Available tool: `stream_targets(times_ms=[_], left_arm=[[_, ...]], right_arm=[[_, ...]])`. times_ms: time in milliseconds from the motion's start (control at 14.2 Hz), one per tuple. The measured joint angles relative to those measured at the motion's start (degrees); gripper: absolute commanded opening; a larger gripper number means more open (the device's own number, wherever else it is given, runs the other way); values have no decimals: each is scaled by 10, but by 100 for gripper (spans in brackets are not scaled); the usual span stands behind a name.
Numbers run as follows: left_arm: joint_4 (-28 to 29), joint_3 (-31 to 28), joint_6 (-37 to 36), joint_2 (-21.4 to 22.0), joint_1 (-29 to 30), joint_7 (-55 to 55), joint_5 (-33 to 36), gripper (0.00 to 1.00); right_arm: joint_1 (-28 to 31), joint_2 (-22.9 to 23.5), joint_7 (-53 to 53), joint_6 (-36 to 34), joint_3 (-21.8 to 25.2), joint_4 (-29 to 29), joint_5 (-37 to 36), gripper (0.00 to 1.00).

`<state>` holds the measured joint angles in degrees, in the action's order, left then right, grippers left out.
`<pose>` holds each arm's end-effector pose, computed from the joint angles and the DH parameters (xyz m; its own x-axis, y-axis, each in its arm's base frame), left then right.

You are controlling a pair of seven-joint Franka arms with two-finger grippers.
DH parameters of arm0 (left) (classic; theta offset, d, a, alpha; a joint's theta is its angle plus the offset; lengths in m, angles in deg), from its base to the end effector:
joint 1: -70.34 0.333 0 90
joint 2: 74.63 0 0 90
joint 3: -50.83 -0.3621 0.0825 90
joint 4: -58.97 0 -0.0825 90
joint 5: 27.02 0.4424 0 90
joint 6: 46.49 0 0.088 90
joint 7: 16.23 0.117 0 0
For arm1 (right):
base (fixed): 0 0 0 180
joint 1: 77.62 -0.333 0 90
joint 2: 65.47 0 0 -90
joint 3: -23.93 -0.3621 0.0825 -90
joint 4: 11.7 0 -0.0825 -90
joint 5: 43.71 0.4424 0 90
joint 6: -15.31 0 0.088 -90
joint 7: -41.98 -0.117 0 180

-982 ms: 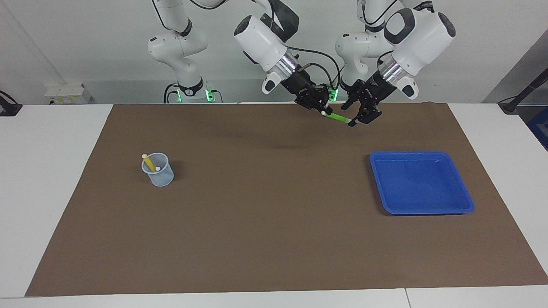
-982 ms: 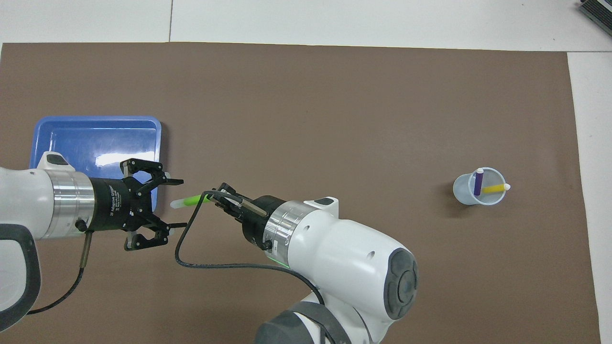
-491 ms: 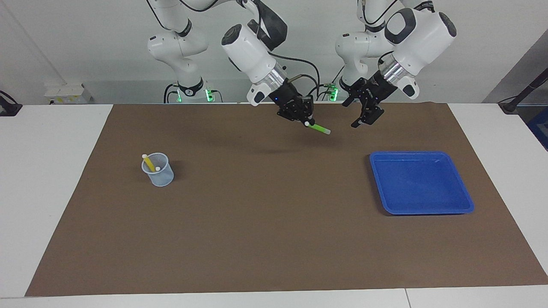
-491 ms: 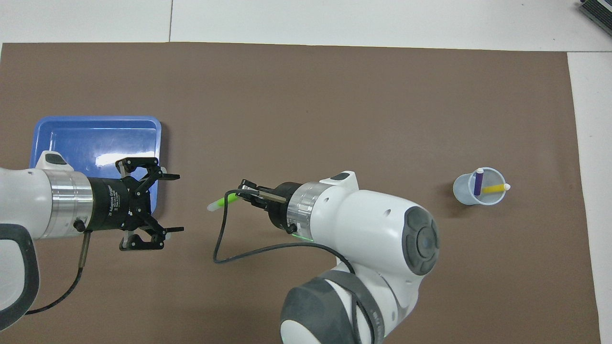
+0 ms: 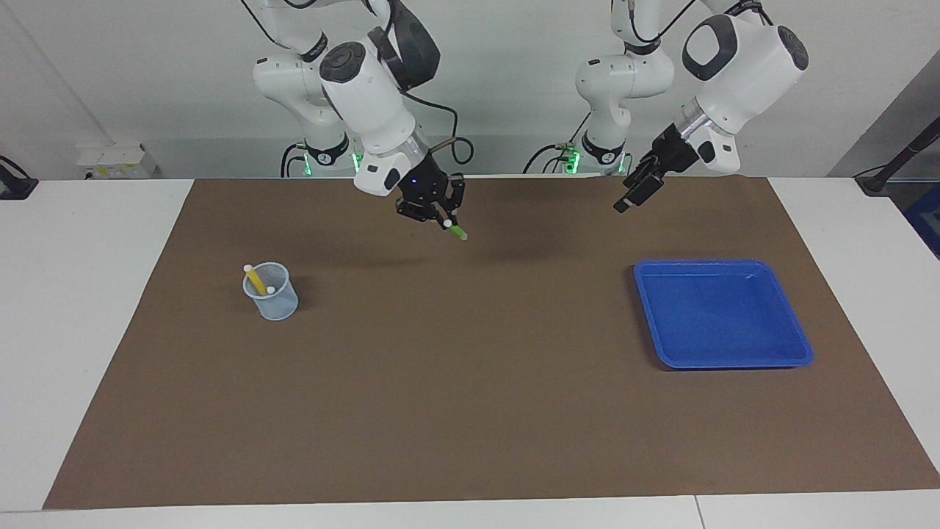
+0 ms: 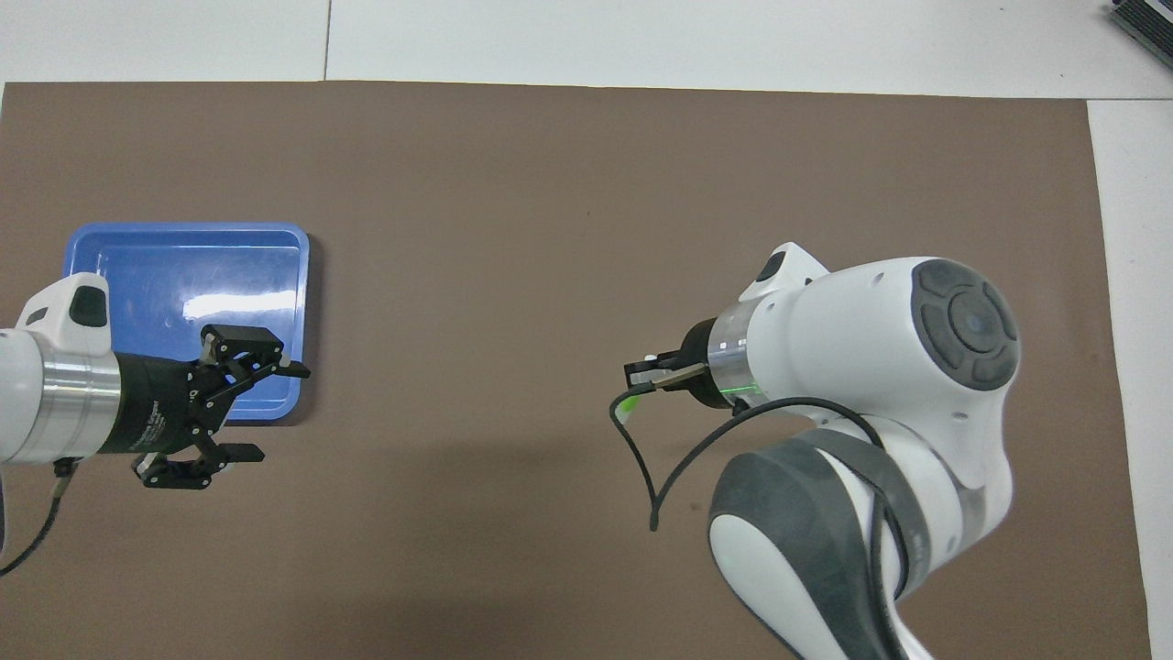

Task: Transfer and insert pens with both arms
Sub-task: 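Carry the green pen to the cup while the left gripper withdraws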

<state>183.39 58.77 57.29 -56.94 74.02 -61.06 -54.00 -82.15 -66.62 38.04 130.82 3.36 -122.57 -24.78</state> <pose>0.4967 -0.0846 0.5396 0.6573 0.6765 -0.3322 0.7519 -0.6183 0.2286 0.5519 0.2842 0.5200 0.9715 0.2298 0.0580 0.2364 -0.9231 -0.3033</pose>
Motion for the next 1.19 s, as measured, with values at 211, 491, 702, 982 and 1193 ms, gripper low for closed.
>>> stream_targets(times_ms=[211,491,702,982,1193], left_arm=[[0,-1,-14,3,20,142,63,100],[-3,-2,-14,5,51,309,130,100],[-26,-3,-12,1,78,401,175,100],[-92,-4,-11,-30,85,422,206,100],[-133,-2,-12,-57,85,423,209,100]], right_arm=[[39,-16,101,-93,1,0,-88,0],[87,-40,234,-153,1,-1,-180,0],[151,-42,354,-139,2,-7,-208,0],[211,-41,464,-66,3,-39,-208,0],[207,-41,468,-33,-2,-54,-208,0]])
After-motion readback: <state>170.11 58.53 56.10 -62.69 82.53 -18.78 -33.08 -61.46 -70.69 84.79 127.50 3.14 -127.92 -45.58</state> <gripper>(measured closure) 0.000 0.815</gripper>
